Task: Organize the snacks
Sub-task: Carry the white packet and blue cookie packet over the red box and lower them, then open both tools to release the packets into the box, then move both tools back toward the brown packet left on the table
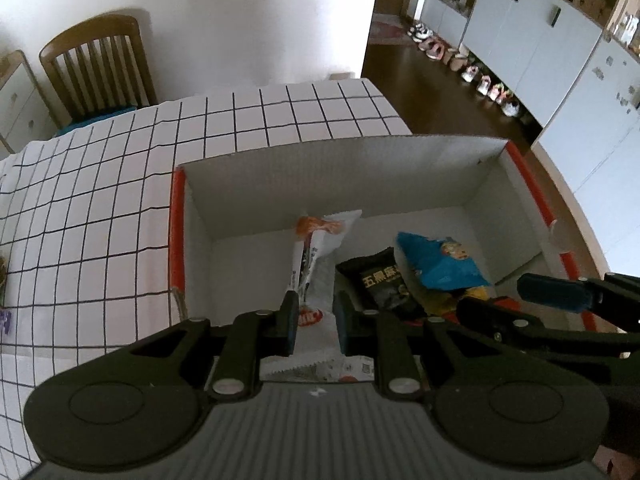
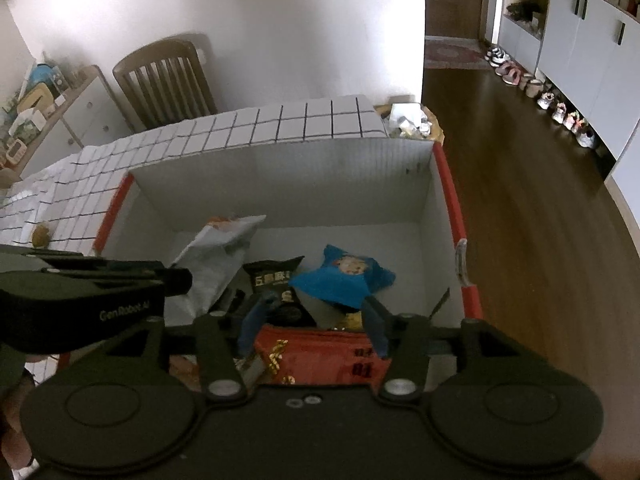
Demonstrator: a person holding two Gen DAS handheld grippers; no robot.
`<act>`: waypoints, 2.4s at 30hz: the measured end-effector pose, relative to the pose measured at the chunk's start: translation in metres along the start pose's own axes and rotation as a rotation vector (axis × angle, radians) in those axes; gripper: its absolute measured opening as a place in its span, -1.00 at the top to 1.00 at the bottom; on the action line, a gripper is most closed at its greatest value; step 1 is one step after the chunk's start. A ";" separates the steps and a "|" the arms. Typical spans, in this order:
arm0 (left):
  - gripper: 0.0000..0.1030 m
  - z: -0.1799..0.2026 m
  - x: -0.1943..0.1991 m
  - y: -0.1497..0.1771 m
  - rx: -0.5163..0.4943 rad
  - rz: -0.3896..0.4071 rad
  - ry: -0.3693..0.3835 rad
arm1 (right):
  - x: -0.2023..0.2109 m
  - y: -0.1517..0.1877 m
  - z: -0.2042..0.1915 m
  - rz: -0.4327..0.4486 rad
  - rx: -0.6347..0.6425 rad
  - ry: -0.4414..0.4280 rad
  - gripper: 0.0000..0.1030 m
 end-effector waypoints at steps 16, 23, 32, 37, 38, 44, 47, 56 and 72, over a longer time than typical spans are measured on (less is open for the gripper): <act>0.63 -0.003 0.059 0.019 0.034 0.088 0.068 | 0.055 0.010 -0.017 0.081 0.041 -0.050 -0.25; 0.63 -0.015 0.081 0.031 0.076 0.114 0.069 | 0.075 0.015 -0.025 0.114 0.058 -0.074 -0.42; 0.61 -0.030 0.114 0.051 0.088 0.169 0.072 | 0.097 0.023 -0.045 0.149 0.080 -0.126 -0.53; -0.41 -0.045 0.134 0.061 0.109 0.211 0.081 | 0.109 0.025 -0.063 0.171 0.105 -0.154 -0.58; -0.42 -0.048 0.138 0.063 0.114 0.224 0.079 | 0.111 0.026 -0.067 0.176 0.112 -0.160 -0.59; -0.43 -0.072 0.159 0.077 0.141 0.255 0.085 | 0.120 0.030 -0.095 0.192 0.139 -0.206 -0.72; -0.52 -0.086 0.167 0.086 0.148 0.267 0.078 | 0.123 0.033 -0.112 0.200 0.156 -0.224 -0.79; -0.61 -0.144 0.176 0.109 0.185 0.287 0.029 | 0.118 0.041 -0.160 0.200 0.184 -0.258 -0.99; -0.71 -0.290 0.165 0.152 0.272 0.239 0.001 | 0.071 0.051 -0.268 0.133 0.238 -0.273 -0.99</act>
Point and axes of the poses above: each gripper's, at about its wrist camera, not at the fingertips, and x roughly against the way its jaws point, z to its right, y to its underside, the point moved 6 cm from there along -x, roughly the way its jaws point, and after that the axes turned 4 degrees about -x, right-handed, at the moved point
